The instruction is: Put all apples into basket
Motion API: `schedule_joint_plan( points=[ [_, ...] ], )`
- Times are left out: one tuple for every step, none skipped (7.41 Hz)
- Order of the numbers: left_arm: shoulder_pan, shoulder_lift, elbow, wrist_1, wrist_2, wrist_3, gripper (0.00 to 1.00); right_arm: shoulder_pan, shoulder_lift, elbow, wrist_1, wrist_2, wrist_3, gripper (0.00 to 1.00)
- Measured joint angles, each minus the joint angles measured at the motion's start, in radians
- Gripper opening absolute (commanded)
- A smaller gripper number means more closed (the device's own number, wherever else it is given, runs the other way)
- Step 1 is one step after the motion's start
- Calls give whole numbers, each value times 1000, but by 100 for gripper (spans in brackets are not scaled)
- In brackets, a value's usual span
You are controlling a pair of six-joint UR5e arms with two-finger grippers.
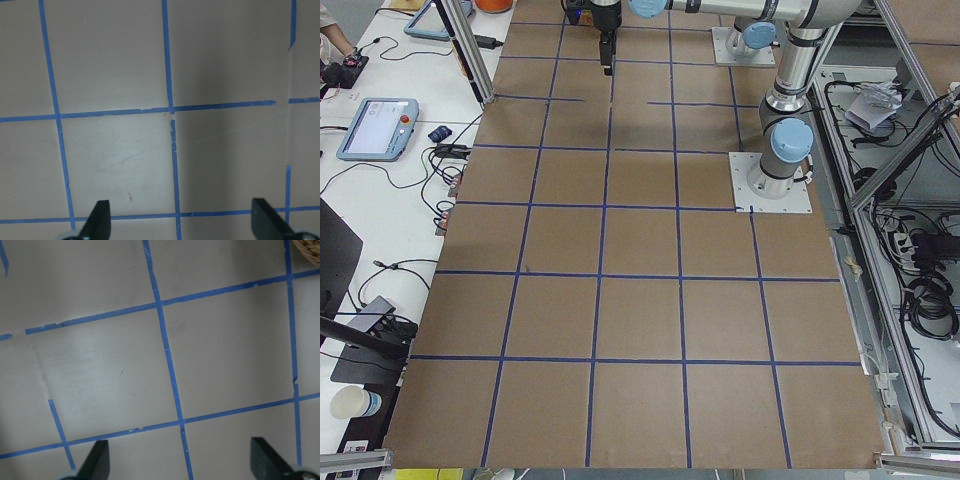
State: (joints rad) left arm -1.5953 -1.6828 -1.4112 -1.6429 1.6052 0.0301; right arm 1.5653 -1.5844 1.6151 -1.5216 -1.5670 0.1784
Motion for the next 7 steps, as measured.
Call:
schedule_joint_plan(
  points=[
    [0, 0, 0, 0, 0, 0, 100, -2, -3, 5, -6, 3, -16, 100],
    [0, -1, 0, 0, 0, 0, 100, -4, -6, -1, 1, 10, -28, 100],
    [0, -1, 0, 1, -1, 1, 100, -8, -8, -11, 16, 20, -34, 100],
    [0, -1, 1, 0, -1, 1, 100, -16, -10, -19, 34, 24, -37, 100],
    [0, -2, 1, 0, -1, 0, 100, -24, -10, -27, 55, 26, -39, 100],
    [0, -1, 1, 0, -1, 1, 100, -28, -10, -34, 71, 26, -39, 100],
    [0, -1, 1, 1, -1, 2, 100, -29, -10, -37, 77, 26, -39, 100]
  ],
)
